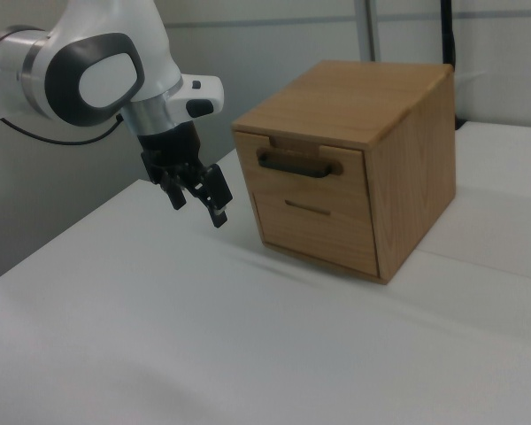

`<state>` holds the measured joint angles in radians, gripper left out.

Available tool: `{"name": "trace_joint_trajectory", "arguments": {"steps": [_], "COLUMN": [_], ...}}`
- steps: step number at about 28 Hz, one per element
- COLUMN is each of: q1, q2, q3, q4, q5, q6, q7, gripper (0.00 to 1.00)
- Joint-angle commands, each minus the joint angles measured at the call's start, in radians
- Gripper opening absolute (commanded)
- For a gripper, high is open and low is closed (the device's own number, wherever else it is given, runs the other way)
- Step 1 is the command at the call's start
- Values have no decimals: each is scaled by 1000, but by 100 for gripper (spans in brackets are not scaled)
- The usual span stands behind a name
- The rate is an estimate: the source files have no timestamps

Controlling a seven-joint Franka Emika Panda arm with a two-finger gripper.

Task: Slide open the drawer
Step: 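Move the open gripper toward the black handle of the upper drawer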

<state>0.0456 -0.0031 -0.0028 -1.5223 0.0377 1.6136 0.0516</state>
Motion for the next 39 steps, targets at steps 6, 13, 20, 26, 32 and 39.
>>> {"name": "trace_joint_trajectory", "arguments": {"steps": [6,13,20,26,32,39], "q1": [8,16,16,17,16,33], "q2": [15,80,115,129,138,138], "q3": [0,4,20,20,20,20], "q4": [4,10,8,5,10,8], "q5": [11,-21,-21,-18,-51,-58], "q6": [0,86,248,410,450,447], "q7": [-9,45,212,603,1115,1369], "gripper": [100,100,100,99,96,98]}}
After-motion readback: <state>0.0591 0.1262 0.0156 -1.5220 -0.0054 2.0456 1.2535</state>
